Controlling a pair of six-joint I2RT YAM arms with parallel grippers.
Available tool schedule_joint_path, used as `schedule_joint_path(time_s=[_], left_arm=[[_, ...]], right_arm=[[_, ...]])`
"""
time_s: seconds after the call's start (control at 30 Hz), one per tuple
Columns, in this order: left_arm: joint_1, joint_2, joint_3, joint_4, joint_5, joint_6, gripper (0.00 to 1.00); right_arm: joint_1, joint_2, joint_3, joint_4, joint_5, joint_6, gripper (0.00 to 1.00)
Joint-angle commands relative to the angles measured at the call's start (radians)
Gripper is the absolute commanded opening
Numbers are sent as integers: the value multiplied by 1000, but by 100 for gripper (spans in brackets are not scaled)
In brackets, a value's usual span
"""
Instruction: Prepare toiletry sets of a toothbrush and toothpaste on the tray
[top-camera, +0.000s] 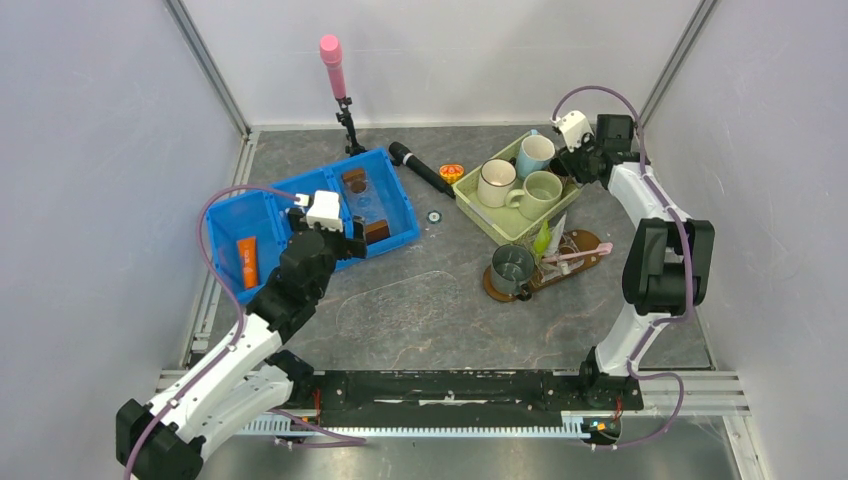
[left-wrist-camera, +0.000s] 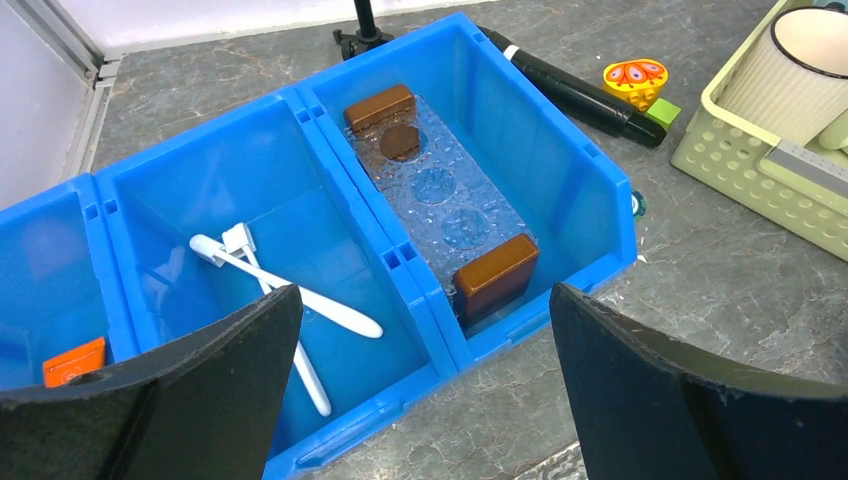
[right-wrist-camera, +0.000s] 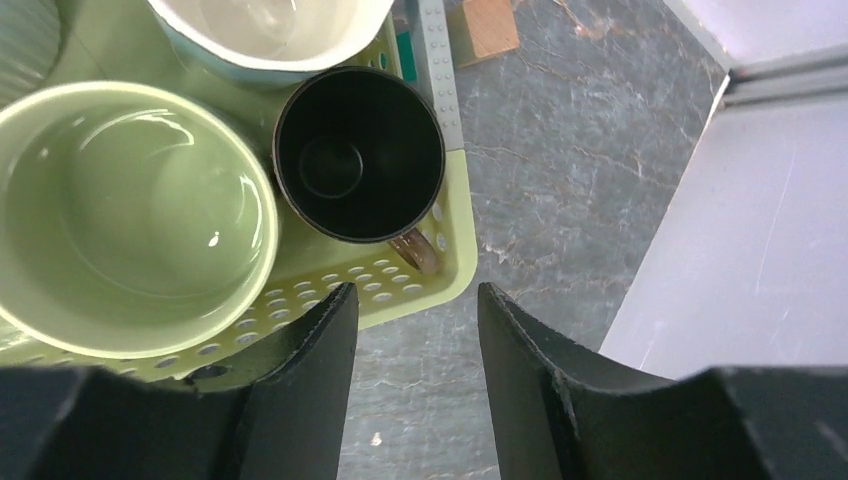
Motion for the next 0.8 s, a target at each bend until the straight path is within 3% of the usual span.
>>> schedule_joint_path(time_s=[0.0,0.3,0.77], left_arm=[[5,8,-5,45,11,27,100],[5,10,-8,52,14,34,100],[5,24,-9,52,19,36,100]], right_arm=[[-14,23,35,33,-108,-182,54],[-14,17,-18,30,-225,-386,53],[-8,88,-18,22,-208,-509,47]])
